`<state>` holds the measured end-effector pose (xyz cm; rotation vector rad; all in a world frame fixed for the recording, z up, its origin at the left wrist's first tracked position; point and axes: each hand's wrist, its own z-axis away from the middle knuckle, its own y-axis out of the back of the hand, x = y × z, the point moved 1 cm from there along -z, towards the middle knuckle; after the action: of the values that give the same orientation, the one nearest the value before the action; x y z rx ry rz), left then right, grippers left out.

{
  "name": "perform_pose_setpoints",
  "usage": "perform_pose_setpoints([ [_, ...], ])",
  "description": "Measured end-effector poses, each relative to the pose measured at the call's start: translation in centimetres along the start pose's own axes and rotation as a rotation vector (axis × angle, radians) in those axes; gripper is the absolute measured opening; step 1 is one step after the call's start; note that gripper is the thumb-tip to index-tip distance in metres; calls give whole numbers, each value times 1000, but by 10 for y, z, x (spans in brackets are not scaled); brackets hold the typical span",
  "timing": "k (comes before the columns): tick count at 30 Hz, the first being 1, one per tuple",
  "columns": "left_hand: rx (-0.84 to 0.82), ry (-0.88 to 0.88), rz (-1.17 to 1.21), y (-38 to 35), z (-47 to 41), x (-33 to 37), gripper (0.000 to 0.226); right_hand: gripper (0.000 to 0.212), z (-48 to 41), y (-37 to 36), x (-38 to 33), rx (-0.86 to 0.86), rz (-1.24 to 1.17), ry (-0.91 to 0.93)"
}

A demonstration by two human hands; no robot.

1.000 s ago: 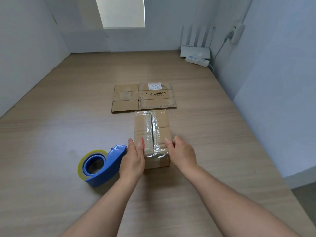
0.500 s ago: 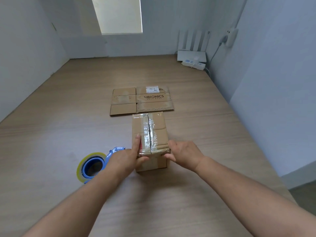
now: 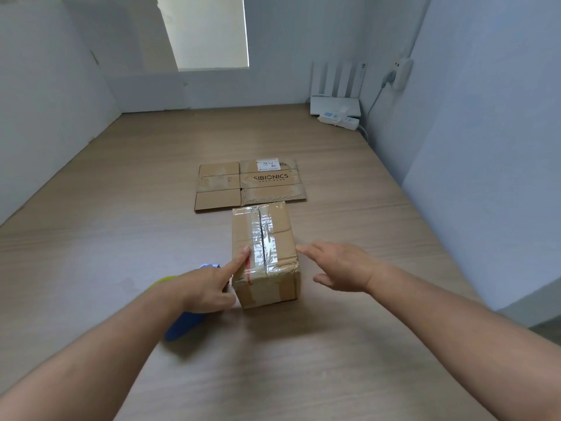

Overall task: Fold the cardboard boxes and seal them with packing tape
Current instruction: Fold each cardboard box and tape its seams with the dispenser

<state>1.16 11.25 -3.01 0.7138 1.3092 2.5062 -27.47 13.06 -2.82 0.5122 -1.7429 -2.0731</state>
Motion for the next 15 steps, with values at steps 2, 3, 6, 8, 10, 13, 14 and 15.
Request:
perform_pose_setpoints([
  [2,19,1,-48,2,-4,2,91,68,-5,4,-2,98,24,48],
  [3,42,3,-78,2,-7,3,89,65,-8,5,-4,125,23,81],
  [6,115,11,-104,-1,-11,2,85,52,-15,3,-10,141,11,143],
  [8,59,-2,-61,-2,-9,1,94,47,-18,0,-13,151,-6,155],
  [10,4,-24,-44,1,-8,-2,98,45,-19,1,-13,176,-22,169],
  [13,11,-47,-84,7,-11,-6,94,39,-17,6,-12,263,7,248],
  [14,30,-53,-118,8,-13,-6,92,39,-16,6,-12,315,21,276],
  [15,56,-54,-158,8,-14,-6,89,40,-16,6,-13,360,27,292],
])
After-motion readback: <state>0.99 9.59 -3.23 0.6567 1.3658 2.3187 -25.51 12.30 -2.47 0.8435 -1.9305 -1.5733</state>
